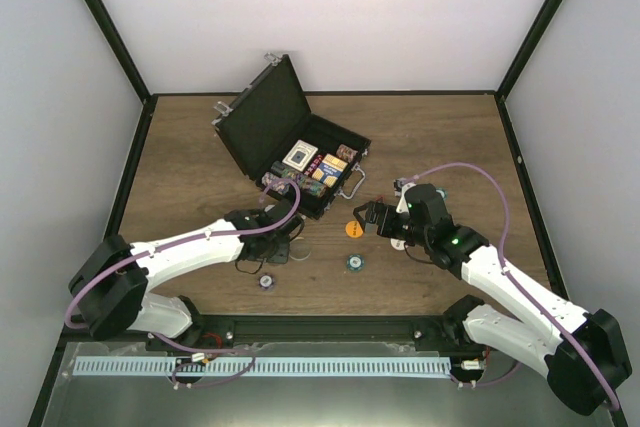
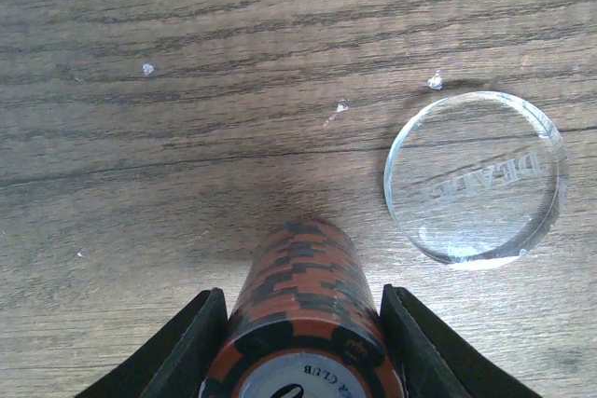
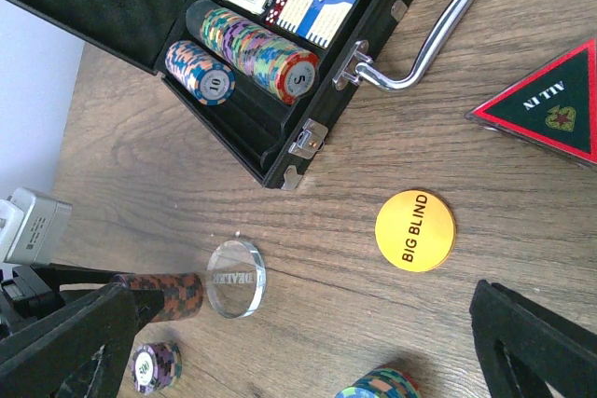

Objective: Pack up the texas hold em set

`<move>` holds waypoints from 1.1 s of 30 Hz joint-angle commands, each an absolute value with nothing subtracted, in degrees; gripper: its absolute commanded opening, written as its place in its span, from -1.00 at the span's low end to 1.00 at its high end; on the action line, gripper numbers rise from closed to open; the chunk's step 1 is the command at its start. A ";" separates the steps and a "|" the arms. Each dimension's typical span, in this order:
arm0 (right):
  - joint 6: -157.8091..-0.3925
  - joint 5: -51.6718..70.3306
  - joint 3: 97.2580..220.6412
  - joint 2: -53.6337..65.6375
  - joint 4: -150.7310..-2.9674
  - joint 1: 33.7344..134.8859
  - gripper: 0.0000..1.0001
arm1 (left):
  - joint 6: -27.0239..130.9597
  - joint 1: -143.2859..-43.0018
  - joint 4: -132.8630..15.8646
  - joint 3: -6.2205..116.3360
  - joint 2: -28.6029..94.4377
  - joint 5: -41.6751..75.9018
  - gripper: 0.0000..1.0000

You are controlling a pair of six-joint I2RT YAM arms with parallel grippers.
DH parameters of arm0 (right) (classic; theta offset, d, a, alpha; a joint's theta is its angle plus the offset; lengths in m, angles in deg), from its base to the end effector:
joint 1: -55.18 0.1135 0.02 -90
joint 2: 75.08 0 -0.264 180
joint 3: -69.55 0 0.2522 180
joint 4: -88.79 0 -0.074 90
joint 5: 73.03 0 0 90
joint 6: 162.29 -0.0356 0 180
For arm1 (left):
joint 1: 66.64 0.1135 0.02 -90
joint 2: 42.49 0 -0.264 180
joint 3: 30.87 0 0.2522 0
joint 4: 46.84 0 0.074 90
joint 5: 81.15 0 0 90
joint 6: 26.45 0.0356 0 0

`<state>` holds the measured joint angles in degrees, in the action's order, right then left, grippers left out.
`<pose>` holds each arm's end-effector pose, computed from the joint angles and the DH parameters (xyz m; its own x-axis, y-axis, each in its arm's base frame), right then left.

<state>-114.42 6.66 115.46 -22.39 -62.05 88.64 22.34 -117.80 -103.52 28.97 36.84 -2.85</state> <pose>0.1622 0.1149 0.2297 -0.8081 0.2570 -0.5300 -0.1635 0.7666 0.6210 0.1529 -0.1784 0.1831 -0.9406 0.1395 -0.3096 0.1497 0.9887 -0.0094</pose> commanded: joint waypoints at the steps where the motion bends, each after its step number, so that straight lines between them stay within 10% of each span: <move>1: -115.14 6.41 115.76 -22.96 -61.55 88.52 1.00 | 23.99 -118.14 -102.17 30.66 35.41 -3.92 -0.31; 33: -123.73 -27.60 119.81 -9.95 -76.39 88.52 0.99 | 51.48 -120.59 -67.62 30.52 27.83 21.57 -0.44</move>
